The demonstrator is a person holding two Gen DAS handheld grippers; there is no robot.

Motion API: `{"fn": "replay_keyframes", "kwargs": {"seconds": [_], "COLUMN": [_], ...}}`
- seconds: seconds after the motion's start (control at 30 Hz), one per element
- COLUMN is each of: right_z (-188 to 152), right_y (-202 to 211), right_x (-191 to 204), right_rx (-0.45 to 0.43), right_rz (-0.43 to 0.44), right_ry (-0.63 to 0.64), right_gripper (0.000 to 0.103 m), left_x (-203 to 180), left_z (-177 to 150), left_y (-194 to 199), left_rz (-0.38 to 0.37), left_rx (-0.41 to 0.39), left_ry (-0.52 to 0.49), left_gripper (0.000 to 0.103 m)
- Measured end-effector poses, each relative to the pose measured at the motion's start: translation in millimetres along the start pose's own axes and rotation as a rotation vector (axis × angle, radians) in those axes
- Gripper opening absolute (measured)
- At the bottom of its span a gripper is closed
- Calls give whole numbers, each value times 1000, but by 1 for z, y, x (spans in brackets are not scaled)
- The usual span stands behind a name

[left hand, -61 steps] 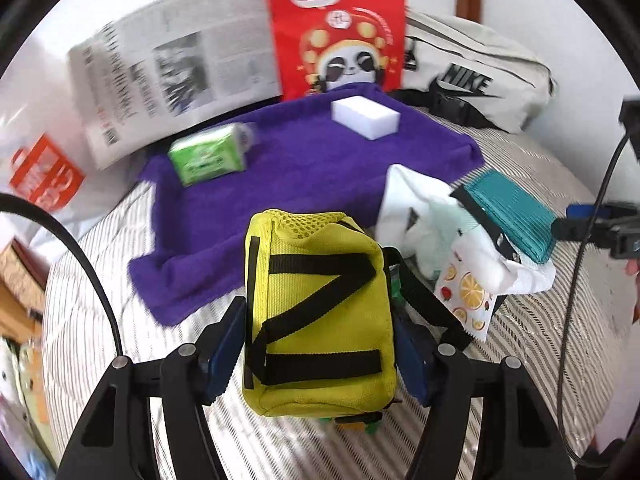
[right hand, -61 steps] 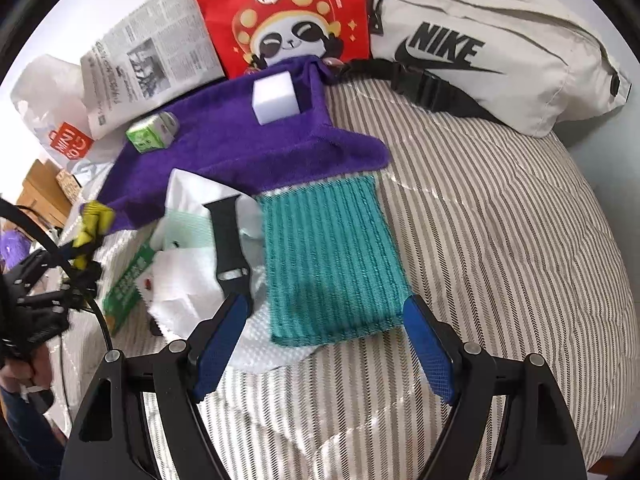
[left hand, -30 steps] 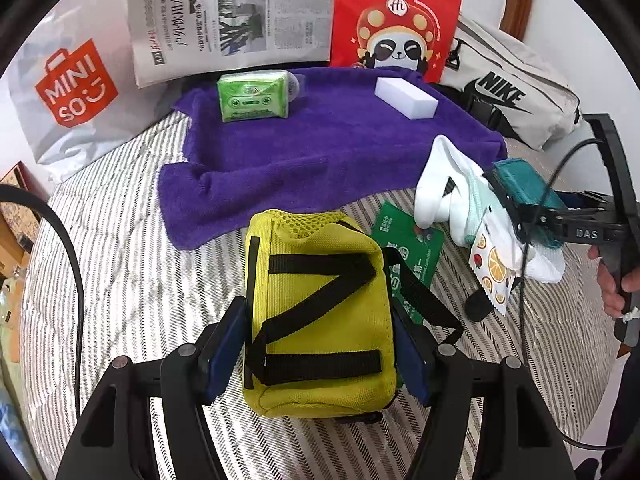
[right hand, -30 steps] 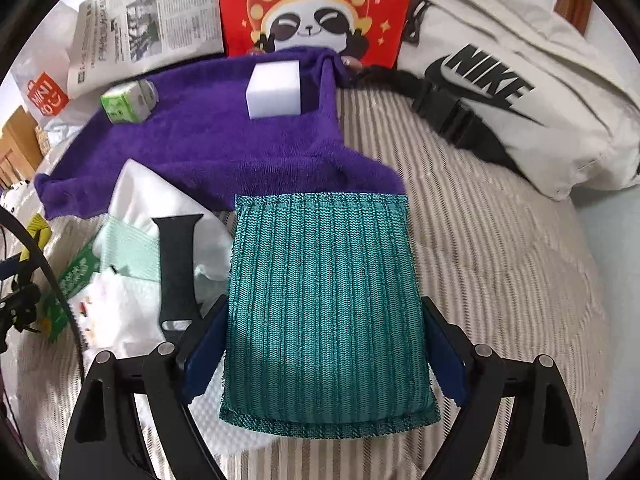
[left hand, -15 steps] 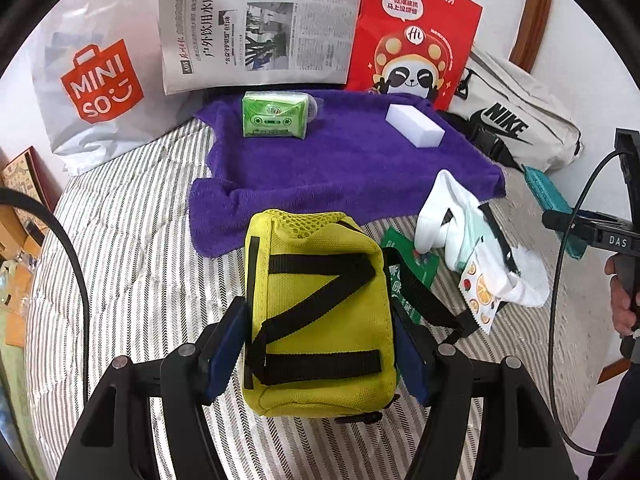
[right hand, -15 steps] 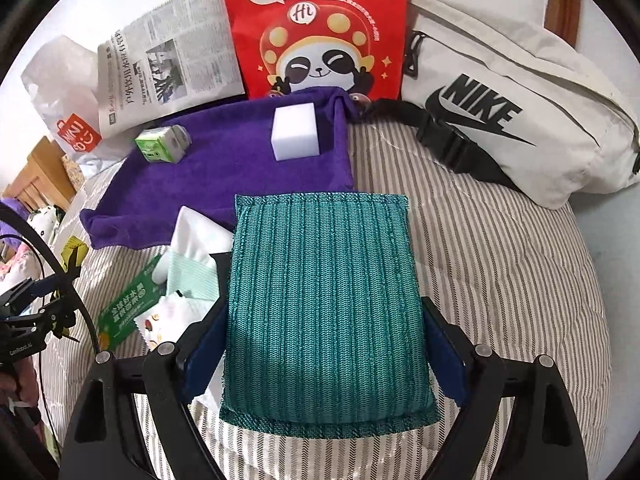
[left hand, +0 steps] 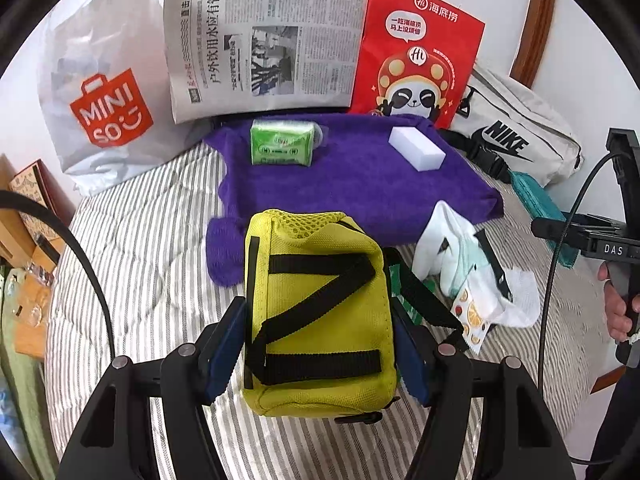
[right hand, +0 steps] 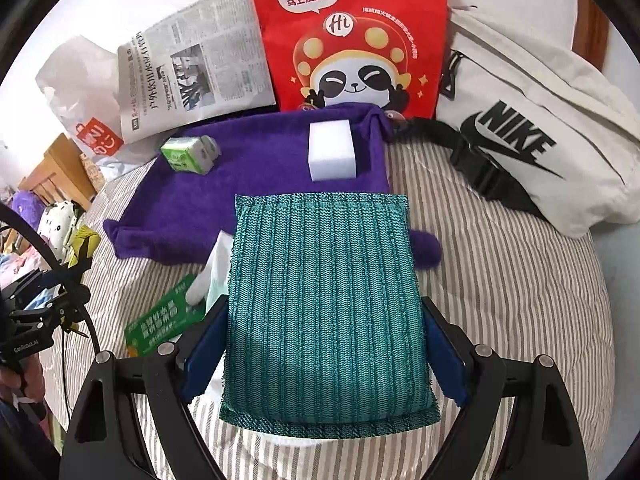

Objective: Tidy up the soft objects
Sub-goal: 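Lay the yellow pouch on the towel with the left tool while the right tool lays the teal cloth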

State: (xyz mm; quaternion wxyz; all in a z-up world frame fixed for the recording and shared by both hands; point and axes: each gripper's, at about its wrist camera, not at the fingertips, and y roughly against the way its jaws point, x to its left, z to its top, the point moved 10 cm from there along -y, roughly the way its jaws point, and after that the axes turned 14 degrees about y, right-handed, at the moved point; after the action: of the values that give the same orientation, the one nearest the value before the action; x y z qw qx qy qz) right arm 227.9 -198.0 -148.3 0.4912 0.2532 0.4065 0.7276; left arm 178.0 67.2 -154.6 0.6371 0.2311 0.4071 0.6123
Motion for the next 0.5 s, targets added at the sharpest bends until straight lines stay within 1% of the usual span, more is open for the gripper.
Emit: {"fn": "replay_keyframes", "kwargs": {"seconds": [0.13, 0.2, 0.33, 0.43, 0.5], "right_z": [18, 28, 45, 58, 67], "right_y": [-7, -13, -32, -49, -60], "right_x": [-1, -1, -1, 0, -1], "right_rx": [13, 23, 59, 88, 102], "right_rz": [4, 9, 23, 66, 80], "right_ry": [2, 11, 26, 13, 4], "right_gripper": [88, 88, 88, 88, 88], "left_x": [-1, 0, -5, -7, -8], "left_z": [11, 18, 32, 41, 47], "left_y": [-3, -6, -12, -19, -24], "left_rz": [3, 34, -4, -4, -5], "left_rx": [-2, -7, -2, 5, 7], "left_ry": [-1, -8, -2, -7, -11], "left_gripper": [66, 66, 66, 66, 66]}}
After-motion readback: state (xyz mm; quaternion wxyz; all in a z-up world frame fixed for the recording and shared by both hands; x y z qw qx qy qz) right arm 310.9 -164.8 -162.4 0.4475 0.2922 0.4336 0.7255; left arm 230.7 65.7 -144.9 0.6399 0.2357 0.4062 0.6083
